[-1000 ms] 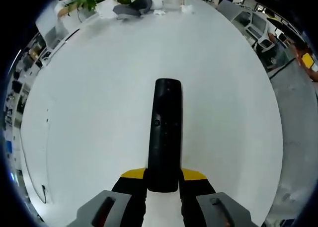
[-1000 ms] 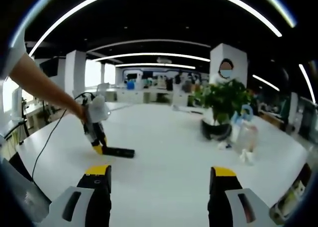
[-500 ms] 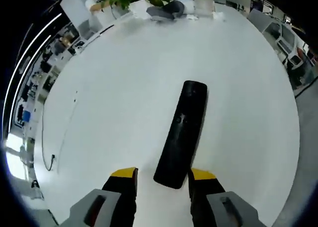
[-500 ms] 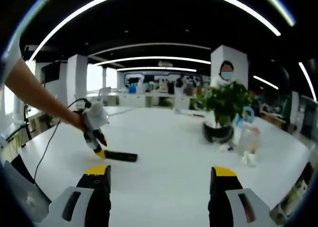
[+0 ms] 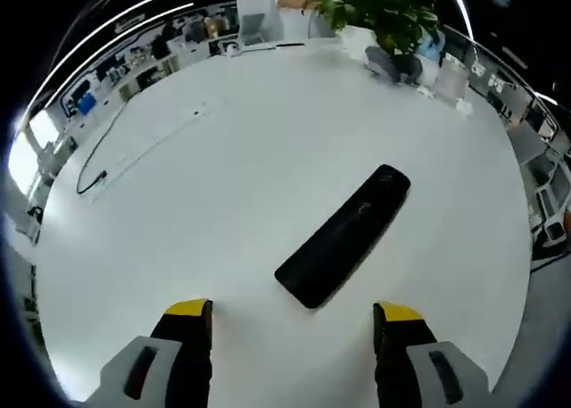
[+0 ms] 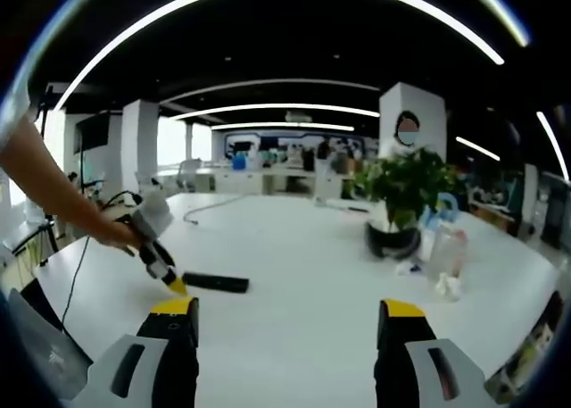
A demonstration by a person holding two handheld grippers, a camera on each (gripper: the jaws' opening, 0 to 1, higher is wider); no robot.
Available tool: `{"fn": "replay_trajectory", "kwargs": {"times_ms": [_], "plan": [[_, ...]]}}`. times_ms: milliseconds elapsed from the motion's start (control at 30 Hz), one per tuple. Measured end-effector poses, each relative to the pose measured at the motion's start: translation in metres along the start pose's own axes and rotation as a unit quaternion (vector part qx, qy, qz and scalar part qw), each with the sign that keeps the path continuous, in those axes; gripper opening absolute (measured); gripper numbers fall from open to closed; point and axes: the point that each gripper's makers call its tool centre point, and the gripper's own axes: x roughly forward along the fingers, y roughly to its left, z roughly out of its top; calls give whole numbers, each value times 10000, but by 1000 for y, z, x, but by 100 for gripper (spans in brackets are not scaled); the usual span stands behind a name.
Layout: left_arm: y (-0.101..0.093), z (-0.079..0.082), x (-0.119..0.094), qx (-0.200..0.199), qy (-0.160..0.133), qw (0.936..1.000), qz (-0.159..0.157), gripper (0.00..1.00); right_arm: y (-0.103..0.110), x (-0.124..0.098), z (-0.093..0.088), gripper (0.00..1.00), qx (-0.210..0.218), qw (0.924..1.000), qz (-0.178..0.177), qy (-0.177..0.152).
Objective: Press the specified remote control buttons in sequence, fully releasing each button before pressing the next.
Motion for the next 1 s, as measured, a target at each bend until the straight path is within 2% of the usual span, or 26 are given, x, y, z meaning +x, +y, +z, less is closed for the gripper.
{"fn": "replay_trajectory", "kwargs": {"times_ms": [100,267,333,500,600,833,900,967,1000], "plan": [[-4,-7,-3,-78,-50,10000,-24,78,1,0,-1,81,-6,10000,20,23],[-13,-11,-16,-207,-428,9989,-29,80,3,0,-1,81,-22,10000,61,29],[-22,-13,-21,-417,-537,9975,-179,81,4,0,-1,81,-36,10000,70,30],[-34,-16,-40,-406,-897,9949,-203,83,5,-1,0,81,-52,9999,90,20],[-41,-20,-50,-667,-1119,9910,-312,85,5,-1,0,81,-66,9999,83,16],[-51,-29,-80,-730,-1457,9862,-306,83,3,-1,-1,81,-42,10000,57,9],[-56,-28,-93,-1027,-1739,9787,-372,82,3,-1,-1,81,-46,10000,47,15],[-56,-31,-104,-1168,-1885,9745,-335,82,3,-1,-1,81,-51,10000,37,26],[-58,-36,-110,-1192,-1879,9745,-302,82,3,-1,-1,81,-50,10000,34,23]]}}
